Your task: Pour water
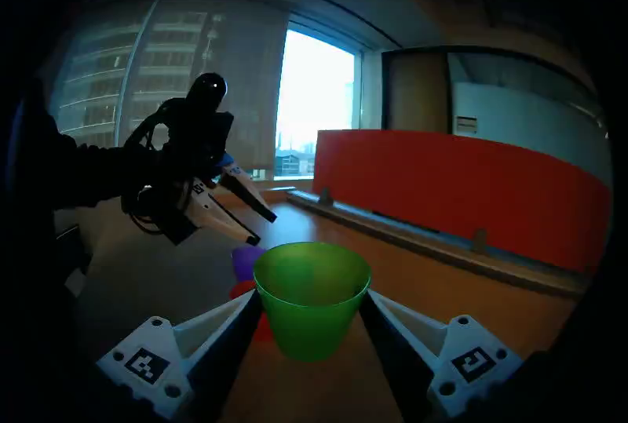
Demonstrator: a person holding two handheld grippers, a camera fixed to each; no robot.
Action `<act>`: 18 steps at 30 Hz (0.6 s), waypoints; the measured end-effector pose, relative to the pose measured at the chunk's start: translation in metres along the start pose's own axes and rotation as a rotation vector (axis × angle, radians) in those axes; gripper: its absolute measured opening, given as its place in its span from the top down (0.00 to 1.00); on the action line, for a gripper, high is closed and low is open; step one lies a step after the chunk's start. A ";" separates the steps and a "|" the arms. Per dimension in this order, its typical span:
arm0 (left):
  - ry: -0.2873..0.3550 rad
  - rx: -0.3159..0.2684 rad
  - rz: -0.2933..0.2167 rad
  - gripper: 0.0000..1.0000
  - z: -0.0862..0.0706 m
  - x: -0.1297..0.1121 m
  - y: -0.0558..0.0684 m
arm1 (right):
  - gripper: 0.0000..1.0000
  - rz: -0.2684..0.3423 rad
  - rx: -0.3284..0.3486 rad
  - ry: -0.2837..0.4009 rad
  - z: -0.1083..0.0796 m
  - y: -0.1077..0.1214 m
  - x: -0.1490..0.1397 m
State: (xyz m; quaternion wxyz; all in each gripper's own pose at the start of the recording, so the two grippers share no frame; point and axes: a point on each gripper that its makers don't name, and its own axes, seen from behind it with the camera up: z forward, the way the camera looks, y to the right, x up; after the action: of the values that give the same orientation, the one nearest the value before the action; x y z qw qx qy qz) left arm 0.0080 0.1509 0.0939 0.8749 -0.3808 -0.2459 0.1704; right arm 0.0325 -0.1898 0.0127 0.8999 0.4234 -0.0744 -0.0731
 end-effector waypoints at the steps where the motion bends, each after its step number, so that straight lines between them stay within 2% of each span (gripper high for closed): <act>1: -0.007 -0.004 0.003 0.08 0.002 -0.001 0.000 | 0.11 0.001 0.000 0.000 0.000 0.000 0.000; 12: -0.113 -0.036 0.044 0.08 0.027 -0.020 0.000 | 0.11 0.006 0.001 -0.002 0.001 0.004 -0.003; 18: -0.158 -0.042 0.050 0.08 0.038 -0.026 0.001 | 0.11 0.008 0.001 -0.003 0.000 0.006 -0.006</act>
State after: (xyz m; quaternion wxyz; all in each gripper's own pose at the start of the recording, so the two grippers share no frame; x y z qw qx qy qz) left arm -0.0352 0.1608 0.1079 0.8400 -0.3905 -0.3083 0.2164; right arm 0.0270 -0.1849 0.0168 0.8998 0.4236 -0.0777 -0.0699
